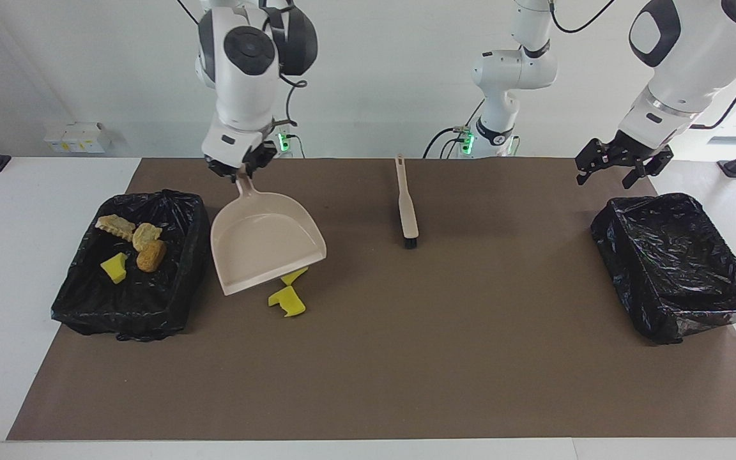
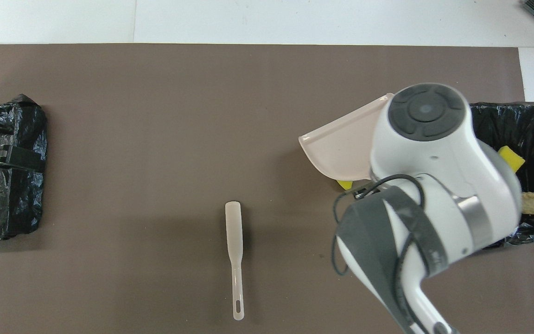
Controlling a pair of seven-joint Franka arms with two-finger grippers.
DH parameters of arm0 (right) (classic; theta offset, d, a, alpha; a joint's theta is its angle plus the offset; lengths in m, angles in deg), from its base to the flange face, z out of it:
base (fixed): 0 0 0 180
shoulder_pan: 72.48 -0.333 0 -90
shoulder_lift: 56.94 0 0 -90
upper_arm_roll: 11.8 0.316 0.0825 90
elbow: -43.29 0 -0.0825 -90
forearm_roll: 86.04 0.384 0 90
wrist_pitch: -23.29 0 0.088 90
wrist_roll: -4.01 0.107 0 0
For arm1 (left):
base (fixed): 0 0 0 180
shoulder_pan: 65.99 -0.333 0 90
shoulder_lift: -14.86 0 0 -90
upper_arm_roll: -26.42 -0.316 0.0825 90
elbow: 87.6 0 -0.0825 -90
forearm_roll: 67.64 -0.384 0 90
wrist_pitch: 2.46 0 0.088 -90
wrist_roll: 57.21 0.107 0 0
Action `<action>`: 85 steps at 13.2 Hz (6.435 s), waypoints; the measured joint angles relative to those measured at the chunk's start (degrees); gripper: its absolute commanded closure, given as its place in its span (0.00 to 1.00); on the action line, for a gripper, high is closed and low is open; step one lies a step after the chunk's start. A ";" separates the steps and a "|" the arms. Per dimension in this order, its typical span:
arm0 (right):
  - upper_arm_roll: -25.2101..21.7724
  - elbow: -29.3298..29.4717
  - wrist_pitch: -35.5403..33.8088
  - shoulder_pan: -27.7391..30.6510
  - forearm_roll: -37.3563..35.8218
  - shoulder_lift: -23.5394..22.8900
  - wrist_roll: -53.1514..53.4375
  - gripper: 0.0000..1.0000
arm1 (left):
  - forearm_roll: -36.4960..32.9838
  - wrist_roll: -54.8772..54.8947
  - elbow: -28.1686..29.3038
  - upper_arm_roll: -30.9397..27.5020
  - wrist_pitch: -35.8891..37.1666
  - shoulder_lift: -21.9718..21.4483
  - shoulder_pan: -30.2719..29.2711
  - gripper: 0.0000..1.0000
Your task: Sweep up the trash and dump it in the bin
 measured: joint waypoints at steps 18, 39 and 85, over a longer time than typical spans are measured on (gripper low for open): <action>0.00 27.88 22.77 -12.58 9.74 -33.60 23.69 0.00 | -0.07 0.00 0.00 0.00 -0.01 0.00 0.00 0.00; 1.06 -24.82 35.97 -25.36 20.71 -2.31 31.80 0.07 | -0.08 0.02 -0.01 0.26 -0.02 0.00 0.01 0.00; 1.17 -22.80 19.22 8.77 9.67 -0.18 5.83 1.00 | -9.09 -43.48 2.70 1.92 -38.85 27.17 32.68 0.35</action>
